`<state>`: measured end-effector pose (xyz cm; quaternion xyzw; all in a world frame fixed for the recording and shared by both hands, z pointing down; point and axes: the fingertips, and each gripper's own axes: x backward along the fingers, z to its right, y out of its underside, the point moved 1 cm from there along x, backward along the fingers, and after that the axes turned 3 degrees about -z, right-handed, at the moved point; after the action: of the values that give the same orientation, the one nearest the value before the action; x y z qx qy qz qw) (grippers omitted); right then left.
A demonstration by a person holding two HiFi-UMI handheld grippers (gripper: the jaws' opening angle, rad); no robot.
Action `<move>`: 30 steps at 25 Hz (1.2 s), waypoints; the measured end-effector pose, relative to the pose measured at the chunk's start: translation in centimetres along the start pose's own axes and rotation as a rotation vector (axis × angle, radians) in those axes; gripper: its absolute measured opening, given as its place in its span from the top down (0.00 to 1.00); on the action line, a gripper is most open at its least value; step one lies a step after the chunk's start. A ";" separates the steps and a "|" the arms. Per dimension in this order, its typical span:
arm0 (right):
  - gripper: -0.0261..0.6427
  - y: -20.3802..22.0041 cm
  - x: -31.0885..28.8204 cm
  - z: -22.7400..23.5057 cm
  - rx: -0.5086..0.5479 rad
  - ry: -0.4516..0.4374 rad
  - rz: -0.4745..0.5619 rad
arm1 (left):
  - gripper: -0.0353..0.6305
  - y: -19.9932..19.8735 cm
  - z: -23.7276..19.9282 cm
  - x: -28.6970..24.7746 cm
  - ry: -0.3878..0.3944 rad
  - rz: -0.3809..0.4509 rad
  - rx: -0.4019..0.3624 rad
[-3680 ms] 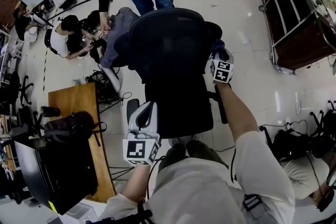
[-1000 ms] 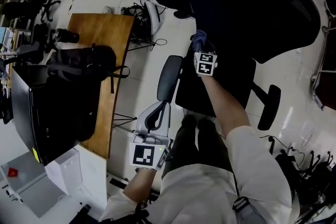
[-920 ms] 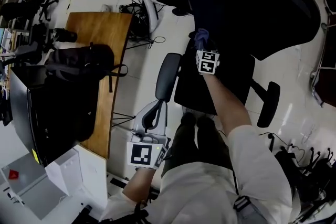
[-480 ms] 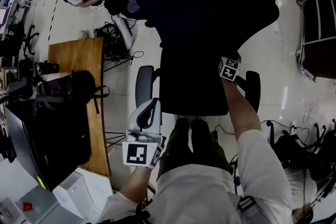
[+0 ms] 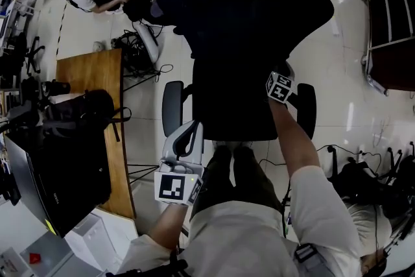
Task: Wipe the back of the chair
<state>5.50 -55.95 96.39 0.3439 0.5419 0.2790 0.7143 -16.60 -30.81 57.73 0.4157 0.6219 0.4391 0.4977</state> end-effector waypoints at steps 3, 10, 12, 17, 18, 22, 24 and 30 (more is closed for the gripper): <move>0.89 2.1 -0.7 -8.0 0.080 -0.149 -0.017 | 0.85 0.4 -1.4 0.5 -0.035 -0.005 0.014; 0.89 8.1 -6.8 -25.5 0.144 -0.378 -0.083 | 0.85 3.7 -6.0 2.1 -0.154 -0.026 0.036; 0.89 9.3 -8.6 -28.1 0.145 -0.400 -0.086 | 0.85 5.6 -7.2 3.0 -0.184 -0.033 0.038; 0.89 11.1 -10.4 -30.1 0.128 -0.409 -0.065 | 0.85 10.5 -9.3 5.2 -0.233 -0.068 0.052; 0.89 11.4 -10.7 -29.8 0.140 -0.406 -0.063 | 0.85 11.1 -9.7 5.2 -0.234 -0.072 0.056; 0.89 10.7 -11.0 -23.3 0.113 -0.306 -0.075 | 0.85 10.7 -9.2 4.2 -0.206 -0.076 0.063; 0.89 9.5 -11.1 -17.7 0.077 -0.225 -0.077 | 0.85 9.7 -8.3 3.0 -0.184 -0.071 0.062; 0.89 8.5 -10.8 0.4 -0.020 0.034 -0.122 | 0.85 8.8 -4.4 -1.7 -0.075 -0.066 0.037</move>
<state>2.92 -59.17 109.54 0.2985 0.5710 0.2462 0.7240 -19.92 -30.62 67.10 0.4204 0.6242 0.3947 0.5272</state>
